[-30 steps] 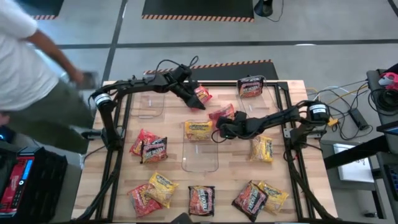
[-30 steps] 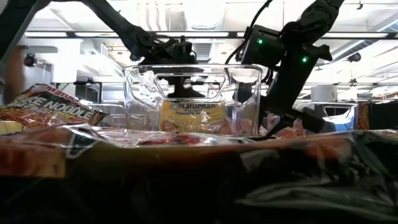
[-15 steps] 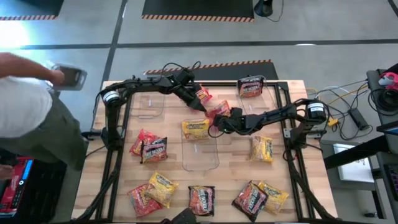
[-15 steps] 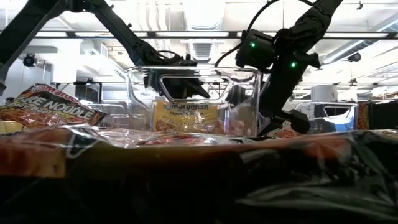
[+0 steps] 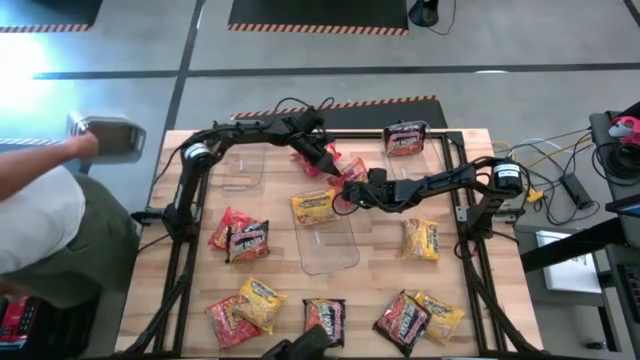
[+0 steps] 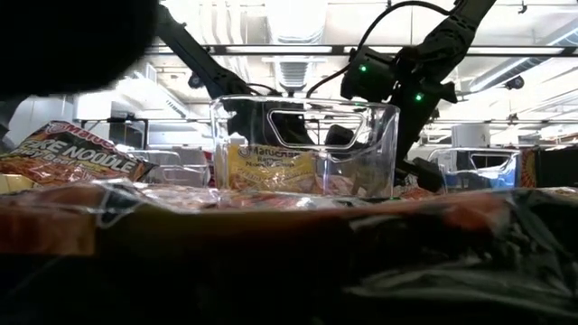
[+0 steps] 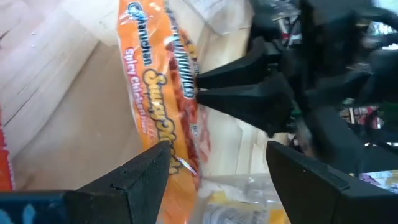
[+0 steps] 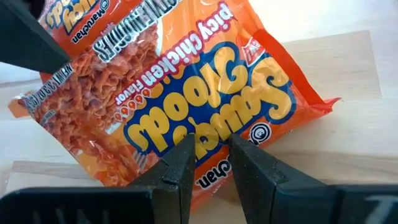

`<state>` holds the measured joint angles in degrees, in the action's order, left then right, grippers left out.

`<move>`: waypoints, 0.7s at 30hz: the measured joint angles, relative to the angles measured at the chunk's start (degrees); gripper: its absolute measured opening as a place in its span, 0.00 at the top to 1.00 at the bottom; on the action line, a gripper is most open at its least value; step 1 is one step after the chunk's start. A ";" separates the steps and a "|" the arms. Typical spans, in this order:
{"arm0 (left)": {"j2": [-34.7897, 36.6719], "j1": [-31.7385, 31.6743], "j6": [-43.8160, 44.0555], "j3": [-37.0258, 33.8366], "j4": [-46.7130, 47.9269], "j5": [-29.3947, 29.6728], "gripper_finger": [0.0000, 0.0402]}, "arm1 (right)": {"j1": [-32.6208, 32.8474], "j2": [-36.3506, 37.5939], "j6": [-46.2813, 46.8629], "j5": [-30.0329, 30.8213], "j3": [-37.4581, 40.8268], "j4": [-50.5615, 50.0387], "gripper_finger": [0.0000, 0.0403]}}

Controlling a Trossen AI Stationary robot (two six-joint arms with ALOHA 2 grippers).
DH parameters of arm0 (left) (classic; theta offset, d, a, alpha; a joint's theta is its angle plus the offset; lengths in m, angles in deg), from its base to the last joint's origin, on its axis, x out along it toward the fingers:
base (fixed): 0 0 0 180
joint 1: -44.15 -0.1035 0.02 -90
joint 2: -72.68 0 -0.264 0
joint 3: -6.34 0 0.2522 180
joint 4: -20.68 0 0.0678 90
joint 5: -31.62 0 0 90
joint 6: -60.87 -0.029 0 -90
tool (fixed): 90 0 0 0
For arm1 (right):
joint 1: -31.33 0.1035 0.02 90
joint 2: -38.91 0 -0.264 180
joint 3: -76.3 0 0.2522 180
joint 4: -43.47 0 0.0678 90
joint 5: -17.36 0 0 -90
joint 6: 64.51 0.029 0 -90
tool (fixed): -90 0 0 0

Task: Sort Maruchan noodles
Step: Put the orange noodle pack into the top left transparent bin

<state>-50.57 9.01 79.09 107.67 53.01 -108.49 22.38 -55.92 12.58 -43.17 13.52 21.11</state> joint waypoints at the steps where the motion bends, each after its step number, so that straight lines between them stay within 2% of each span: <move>1: -0.51 -0.02 -0.73 1.25 1.76 0.00 0.38 | 0.00 0.00 -0.01 0.03 0.00 0.04 0.77; 8: -3.25 0.07 -7.42 9.89 14.36 5.81 0.40 | 0.00 0.00 -2.92 0.00 0.00 0.59 0.77; 13: -5.74 -0.15 -14.59 16.03 25.75 6.32 0.40 | 0.00 0.00 -5.91 0.03 0.00 0.57 0.77; 16: -7.37 -0.51 -17.82 18.43 30.37 8.58 0.40 | 0.00 0.00 -6.58 0.04 0.00 0.55 0.77; 21: -8.68 -0.80 -20.61 20.51 34.21 6.03 0.40 | 0.00 0.00 -9.67 0.07 0.00 1.36 0.77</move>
<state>-59.25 8.21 58.48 128.17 87.21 -102.46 22.38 -55.92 2.91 -43.10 13.52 22.47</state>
